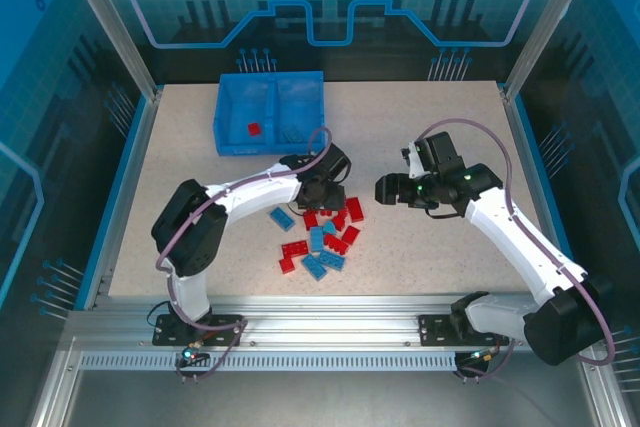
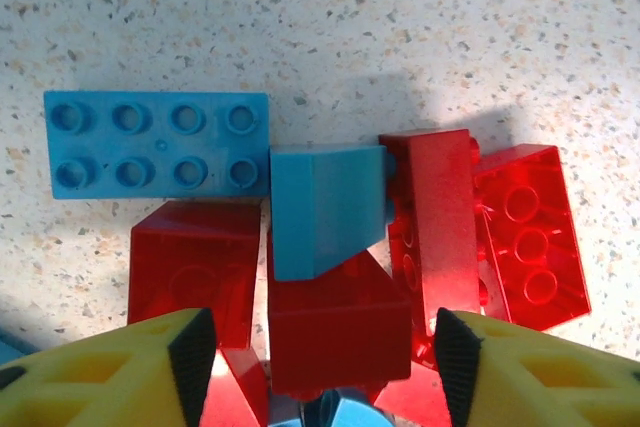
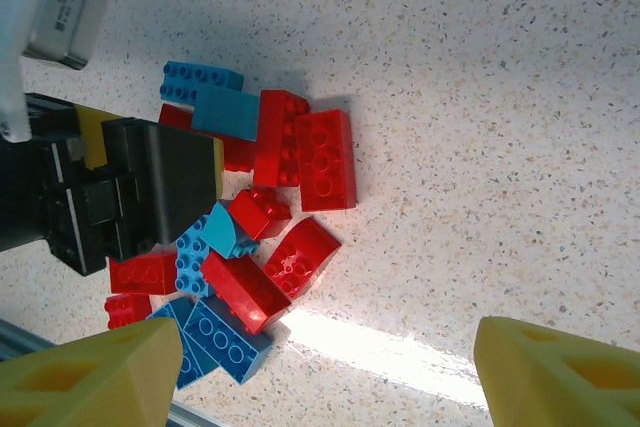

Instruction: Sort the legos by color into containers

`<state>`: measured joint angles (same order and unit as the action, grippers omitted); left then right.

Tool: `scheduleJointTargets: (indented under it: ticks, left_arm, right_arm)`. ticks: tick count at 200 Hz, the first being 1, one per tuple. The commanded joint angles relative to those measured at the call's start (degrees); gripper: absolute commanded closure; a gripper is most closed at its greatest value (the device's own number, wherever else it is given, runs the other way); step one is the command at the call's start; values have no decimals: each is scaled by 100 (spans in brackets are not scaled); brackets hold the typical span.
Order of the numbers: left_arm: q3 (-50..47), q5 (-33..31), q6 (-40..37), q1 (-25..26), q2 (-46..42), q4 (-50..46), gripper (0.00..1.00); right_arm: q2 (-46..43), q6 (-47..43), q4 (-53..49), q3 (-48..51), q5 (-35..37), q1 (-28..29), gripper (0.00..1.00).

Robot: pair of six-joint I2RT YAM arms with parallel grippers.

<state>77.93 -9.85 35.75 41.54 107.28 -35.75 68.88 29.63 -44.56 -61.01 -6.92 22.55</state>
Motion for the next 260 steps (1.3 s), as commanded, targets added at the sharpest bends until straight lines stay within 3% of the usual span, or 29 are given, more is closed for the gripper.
scheduleJointTargets:
  ticks: [1, 92, 152, 179, 210, 260]
  left_arm:
    - [250, -208, -76, 52, 160, -207, 44]
    - [256, -272, -182, 57, 9, -297, 76]
    - [711, -780, -521, -74, -979, -718, 77]
    - [974, -908, -848, -531, -1228, -720, 78]
    - [1405, -949, -1324, -1418, -1172, -596, 79]
    - [2652, -1225, -1875, -2758, -199, -383, 80]
  right_arm:
    - [-43, 64, -115, 2, -77, -61, 22]
    - [-114, 148, -119, -112, -263, -66, 21]
    - [-138, 377, 147, -346, -617, -70, 21]
    - [-189, 438, 175, -413, -601, -66, 21]
    - [-267, 474, 174, -412, -549, -67, 20]
    - [-474, 578, 176, -271, -416, -66, 20]
